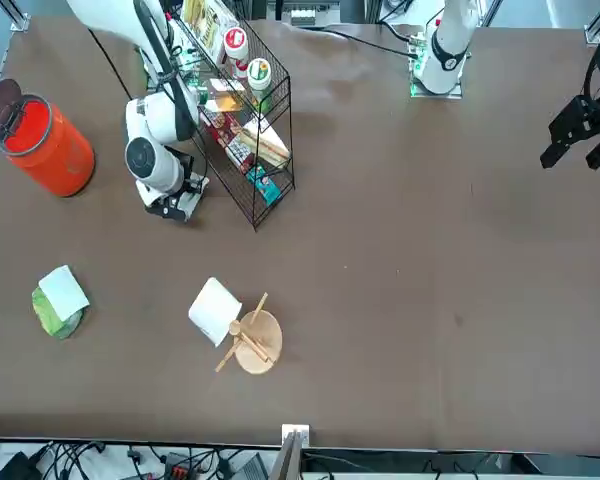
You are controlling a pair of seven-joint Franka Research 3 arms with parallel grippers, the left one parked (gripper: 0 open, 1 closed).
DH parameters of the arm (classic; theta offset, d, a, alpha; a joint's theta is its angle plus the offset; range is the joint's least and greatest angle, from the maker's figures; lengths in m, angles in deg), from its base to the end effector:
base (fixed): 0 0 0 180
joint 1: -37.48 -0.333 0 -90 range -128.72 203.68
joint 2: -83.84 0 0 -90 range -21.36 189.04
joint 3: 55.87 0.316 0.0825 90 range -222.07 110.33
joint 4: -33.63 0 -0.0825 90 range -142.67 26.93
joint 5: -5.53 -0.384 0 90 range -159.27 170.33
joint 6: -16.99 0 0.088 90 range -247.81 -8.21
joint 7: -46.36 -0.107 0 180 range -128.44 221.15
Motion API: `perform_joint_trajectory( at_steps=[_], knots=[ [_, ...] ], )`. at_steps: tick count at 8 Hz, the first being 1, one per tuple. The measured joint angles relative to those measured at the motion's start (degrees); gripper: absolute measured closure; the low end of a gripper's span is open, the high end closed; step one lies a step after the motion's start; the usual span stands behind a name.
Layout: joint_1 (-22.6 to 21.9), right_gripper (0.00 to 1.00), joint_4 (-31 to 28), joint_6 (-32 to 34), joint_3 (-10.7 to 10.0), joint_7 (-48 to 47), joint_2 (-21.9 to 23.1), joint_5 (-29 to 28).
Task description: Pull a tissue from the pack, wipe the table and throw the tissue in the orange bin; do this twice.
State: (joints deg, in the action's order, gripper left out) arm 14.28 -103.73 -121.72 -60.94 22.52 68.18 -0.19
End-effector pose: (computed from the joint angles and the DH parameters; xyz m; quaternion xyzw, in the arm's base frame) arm 0.4485 0.1452 0.1853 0.9881 -0.0905 -0.1210 0.0293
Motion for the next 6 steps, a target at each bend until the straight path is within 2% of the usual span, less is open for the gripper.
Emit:
perform_joint_trajectory(
  at_steps=[3,6],
  knots=[
    [-0.2,0.99,0.54,-2.43,0.09,-1.19,-0.39,0.0],
    [-0.51,0.99,3.62,-3.9,0.4,-2.72,-2.33,0.0]
  ],
)
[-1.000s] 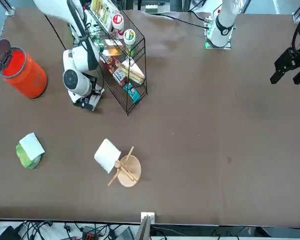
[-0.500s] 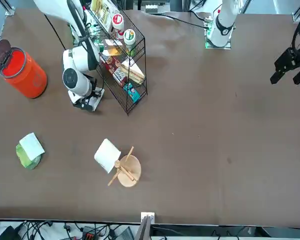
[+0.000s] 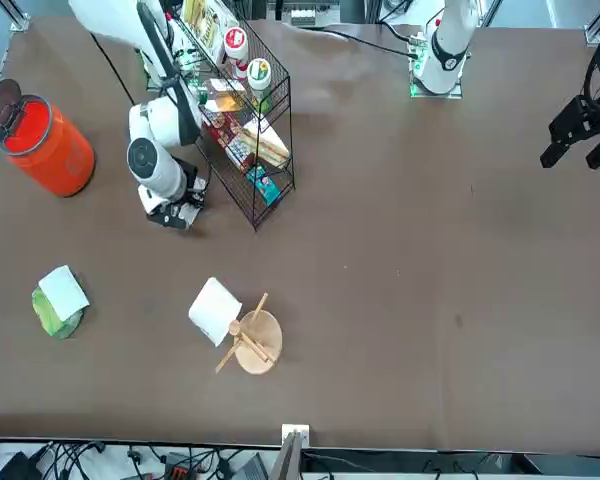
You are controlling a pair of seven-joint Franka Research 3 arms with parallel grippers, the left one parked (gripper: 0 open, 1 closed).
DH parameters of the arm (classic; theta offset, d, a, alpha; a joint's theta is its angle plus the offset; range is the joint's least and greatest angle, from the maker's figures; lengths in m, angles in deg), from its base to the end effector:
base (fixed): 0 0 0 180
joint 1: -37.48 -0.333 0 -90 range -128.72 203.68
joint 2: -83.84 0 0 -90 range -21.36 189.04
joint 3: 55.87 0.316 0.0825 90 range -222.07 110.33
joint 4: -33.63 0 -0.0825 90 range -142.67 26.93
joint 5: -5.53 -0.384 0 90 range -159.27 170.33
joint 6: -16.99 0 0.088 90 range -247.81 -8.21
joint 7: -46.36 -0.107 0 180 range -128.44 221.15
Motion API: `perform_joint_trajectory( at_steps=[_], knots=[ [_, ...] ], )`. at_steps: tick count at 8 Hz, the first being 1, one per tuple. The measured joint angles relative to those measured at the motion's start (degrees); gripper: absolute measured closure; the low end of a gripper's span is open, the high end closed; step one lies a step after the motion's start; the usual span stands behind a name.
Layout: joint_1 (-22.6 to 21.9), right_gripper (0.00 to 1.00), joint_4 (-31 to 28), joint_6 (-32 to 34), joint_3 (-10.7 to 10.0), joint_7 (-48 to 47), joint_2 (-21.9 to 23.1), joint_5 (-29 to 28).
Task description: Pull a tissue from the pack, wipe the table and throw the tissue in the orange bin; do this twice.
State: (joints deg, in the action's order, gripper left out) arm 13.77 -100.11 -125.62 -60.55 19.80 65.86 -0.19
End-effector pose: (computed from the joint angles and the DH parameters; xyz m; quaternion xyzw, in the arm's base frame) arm 0.4740 0.1613 0.1900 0.9911 -0.1062 -0.0778 0.0171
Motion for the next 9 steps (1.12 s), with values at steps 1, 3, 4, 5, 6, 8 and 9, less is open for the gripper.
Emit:
perform_joint_trajectory(
  at_steps=[1,3,4,5,6,8,9],
  knots=[
    [-0.13,0.99,0.4,0.3,0.01,-0.02,-0.33,0.0],
    [-0.12,0.99,0.85,4.86,-0.06,0.62,-0.14,0.0],
    [0.05,0.99,0.89,7.95,-0.24,1.83,0.25,0.0],
    [0.51,0.99,0.85,10.63,-0.54,3.23,1.06,0.0],
    [1.07,0.99,0.6,12.13,-0.79,4.38,1.89,0.0],
    [1.64,0.99,-0.1,13.46,-1.03,5.22,2.84,0.02],
    [1.65,0.99,-0.05,14.81,-1.58,5.68,3.74,0.09]
  ],
)
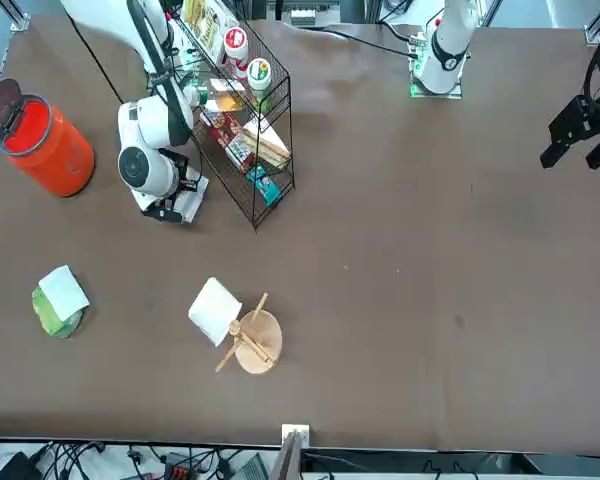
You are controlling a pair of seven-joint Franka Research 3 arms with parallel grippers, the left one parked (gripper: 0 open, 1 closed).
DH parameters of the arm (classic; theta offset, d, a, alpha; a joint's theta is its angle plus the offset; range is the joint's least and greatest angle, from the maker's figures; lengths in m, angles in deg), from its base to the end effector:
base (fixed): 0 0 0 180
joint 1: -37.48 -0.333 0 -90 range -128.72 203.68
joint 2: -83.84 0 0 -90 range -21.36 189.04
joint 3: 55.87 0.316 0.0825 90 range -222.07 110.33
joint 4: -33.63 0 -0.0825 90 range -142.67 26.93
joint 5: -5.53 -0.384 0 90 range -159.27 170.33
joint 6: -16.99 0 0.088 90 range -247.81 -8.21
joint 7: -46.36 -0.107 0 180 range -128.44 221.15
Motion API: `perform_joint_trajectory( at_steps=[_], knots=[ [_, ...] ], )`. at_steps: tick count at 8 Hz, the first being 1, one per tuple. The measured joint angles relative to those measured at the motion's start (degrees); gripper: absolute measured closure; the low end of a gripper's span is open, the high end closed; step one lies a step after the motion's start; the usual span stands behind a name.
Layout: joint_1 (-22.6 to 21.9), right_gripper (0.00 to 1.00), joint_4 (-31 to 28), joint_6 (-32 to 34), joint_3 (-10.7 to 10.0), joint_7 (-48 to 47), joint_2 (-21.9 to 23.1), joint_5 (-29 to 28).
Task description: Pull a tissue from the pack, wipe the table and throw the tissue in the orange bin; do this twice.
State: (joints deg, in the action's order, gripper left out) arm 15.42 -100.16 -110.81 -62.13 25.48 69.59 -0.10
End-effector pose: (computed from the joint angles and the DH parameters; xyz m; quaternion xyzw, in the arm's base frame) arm 0.4585 0.1310 0.2067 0.9812 -0.0807 -0.1716 0.0364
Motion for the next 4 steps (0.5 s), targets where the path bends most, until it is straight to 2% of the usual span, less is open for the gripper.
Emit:
perform_joint_trajectory(
  at_steps=[2,4],
  knots=[
    [0.19,0.99,0.6,5.46,-1.83,1.41,4.98,1.17],
    [1.47,0.99,1.84,12.66,-2.52,1.46,11.38,5.3]
  ],
)
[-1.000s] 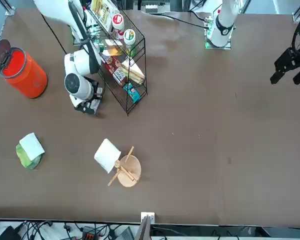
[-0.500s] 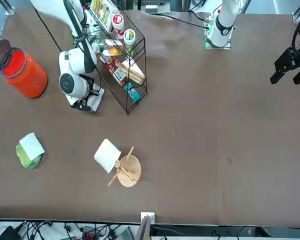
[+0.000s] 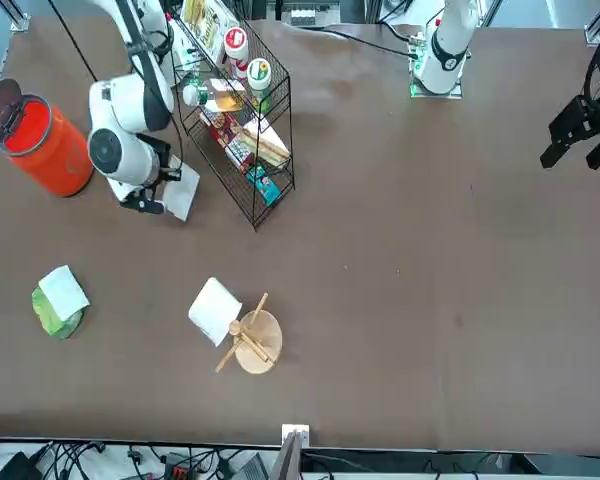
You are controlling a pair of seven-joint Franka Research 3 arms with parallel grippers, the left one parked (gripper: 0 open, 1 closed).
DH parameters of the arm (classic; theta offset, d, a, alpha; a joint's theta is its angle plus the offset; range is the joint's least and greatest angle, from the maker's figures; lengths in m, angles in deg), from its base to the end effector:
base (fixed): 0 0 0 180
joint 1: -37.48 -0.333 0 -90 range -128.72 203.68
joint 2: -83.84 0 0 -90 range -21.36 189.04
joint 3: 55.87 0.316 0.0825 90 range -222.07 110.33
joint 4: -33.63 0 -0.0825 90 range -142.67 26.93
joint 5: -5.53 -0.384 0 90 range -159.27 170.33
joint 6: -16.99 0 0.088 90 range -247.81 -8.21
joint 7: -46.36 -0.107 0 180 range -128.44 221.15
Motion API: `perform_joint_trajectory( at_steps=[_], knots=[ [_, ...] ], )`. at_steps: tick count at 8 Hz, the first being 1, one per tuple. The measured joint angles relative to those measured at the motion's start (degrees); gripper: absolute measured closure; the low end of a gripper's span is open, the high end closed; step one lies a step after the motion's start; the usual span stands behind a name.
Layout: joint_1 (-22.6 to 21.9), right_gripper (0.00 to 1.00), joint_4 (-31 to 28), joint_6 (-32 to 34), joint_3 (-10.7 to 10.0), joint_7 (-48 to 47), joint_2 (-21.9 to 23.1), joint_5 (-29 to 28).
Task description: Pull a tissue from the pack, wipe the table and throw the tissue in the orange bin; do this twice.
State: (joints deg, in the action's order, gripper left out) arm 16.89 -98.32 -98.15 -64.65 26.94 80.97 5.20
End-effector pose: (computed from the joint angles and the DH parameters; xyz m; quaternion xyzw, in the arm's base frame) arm 0.4655 0.0975 0.3022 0.9830 -0.0676 -0.1639 0.0473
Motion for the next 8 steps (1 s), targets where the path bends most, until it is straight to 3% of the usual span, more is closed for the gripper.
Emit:
perform_joint_trajectory(
  at_steps=[2,5,8],
  knots=[
    [1.57,0.99,4.45,9.8,-0.13,0.3,3.87,4.38],
    [5.18,0.99,12.91,21.49,-0.31,7.18,4.35,9.96],
    [9.9,0.99,18.46,29.36,-0.46,17.49,4.27,20.44]
  ],
)
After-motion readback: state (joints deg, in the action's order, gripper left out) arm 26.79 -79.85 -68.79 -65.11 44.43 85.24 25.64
